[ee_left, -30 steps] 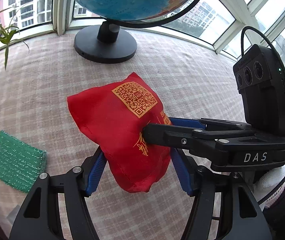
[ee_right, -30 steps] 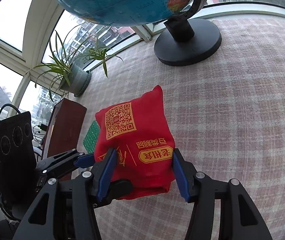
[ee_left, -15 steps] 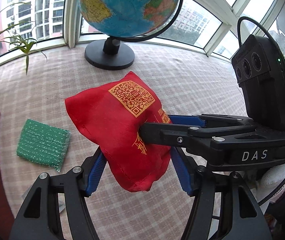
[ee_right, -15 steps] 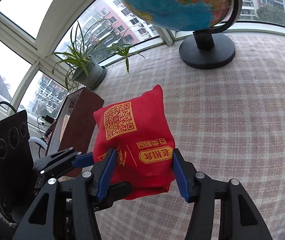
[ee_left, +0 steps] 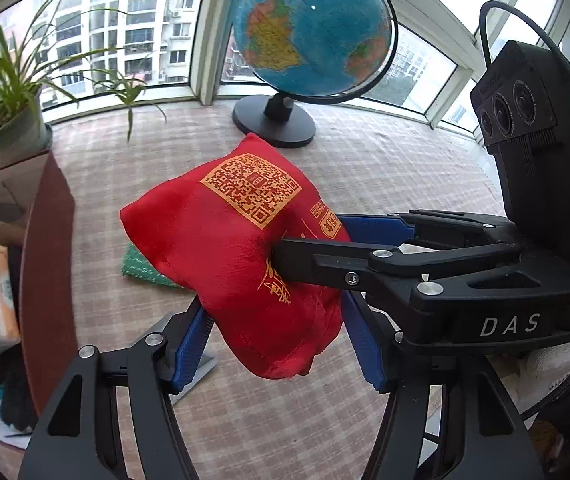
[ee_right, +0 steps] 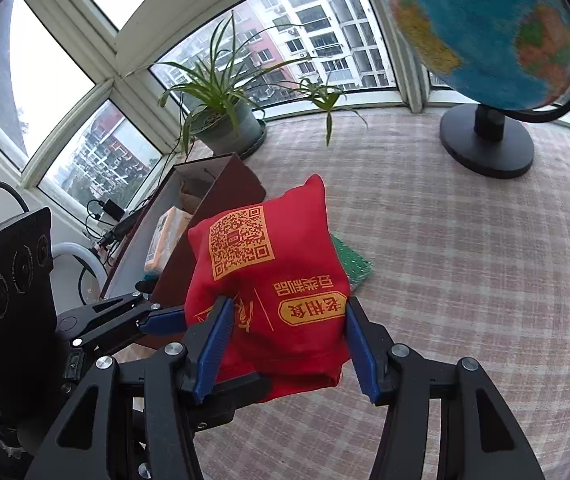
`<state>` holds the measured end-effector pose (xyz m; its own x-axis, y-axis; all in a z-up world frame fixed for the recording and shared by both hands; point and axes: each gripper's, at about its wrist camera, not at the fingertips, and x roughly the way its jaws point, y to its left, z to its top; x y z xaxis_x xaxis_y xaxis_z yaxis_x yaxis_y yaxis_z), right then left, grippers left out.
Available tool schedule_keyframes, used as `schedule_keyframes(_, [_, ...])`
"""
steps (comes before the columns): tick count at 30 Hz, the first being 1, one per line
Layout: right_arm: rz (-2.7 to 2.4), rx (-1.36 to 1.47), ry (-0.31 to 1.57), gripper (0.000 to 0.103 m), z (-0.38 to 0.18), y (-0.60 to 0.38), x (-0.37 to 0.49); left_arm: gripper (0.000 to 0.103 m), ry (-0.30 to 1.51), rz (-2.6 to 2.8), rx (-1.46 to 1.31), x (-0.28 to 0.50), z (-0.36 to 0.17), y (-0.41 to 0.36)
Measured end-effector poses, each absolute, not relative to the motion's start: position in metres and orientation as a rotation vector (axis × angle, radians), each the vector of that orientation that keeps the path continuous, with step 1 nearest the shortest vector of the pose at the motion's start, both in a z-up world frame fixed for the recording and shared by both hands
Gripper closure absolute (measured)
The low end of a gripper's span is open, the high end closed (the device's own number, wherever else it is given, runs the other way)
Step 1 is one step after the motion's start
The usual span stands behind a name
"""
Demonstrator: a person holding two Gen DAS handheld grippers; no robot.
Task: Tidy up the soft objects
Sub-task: 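Carry the red pouch with both grippers over the white box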
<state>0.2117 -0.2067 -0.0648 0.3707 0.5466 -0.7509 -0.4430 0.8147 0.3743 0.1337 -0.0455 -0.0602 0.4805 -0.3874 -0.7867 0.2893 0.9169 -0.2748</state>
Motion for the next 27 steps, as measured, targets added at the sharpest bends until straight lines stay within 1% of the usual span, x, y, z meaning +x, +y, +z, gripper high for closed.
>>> schedule_keyframes(13, [0.725,0.041,1.003,0.051,-0.058,-0.100,0.190,0.040,0.971,-0.346,-0.171,0.104,-0.056,0.053])
schedule_keyframes(27, [0.794,-0.045,1.019,0.051,-0.066,-0.008,0.173,0.040,0.984,-0.243,-0.175,0.078,-0.067,0.126])
